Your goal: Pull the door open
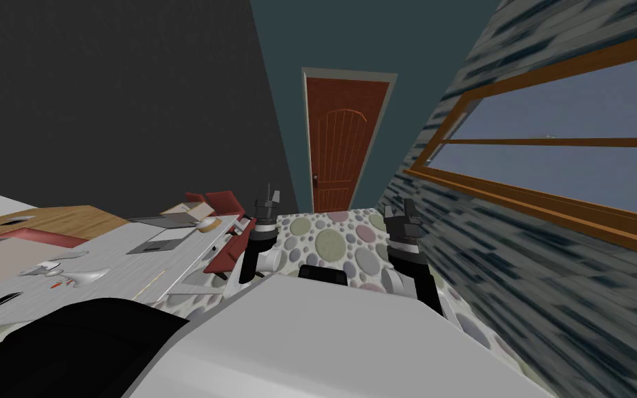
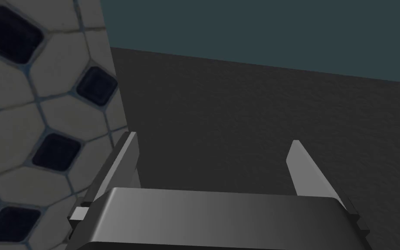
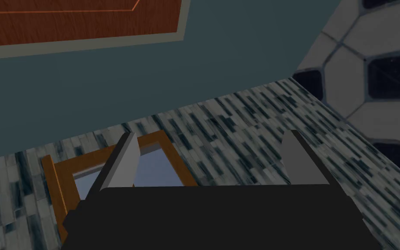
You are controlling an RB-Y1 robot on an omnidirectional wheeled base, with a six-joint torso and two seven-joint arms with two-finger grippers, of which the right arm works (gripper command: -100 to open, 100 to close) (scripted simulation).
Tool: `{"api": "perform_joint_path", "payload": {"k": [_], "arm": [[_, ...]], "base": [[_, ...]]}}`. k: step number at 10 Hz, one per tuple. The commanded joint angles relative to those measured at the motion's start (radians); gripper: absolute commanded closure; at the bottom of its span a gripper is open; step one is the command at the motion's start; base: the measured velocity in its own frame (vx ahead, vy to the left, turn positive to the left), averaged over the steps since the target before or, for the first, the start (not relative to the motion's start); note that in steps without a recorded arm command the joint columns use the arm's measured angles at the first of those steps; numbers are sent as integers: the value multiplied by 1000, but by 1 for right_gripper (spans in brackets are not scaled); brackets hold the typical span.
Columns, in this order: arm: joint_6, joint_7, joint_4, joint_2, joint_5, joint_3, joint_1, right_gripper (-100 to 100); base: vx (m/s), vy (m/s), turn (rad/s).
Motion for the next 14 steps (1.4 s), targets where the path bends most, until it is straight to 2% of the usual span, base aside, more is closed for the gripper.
{"api": "perform_joint_path", "payload": {"k": [1,7,14], "arm": [[1,-29,32,-8,-22,-7,-16,-100],[4,-142,156,-28,-109,-32,-79,-100],[8,-263,289,-40,-201,-59,-147,-100]], "base": [[78,30,124],[163,39,126],[119,30,117]]}}
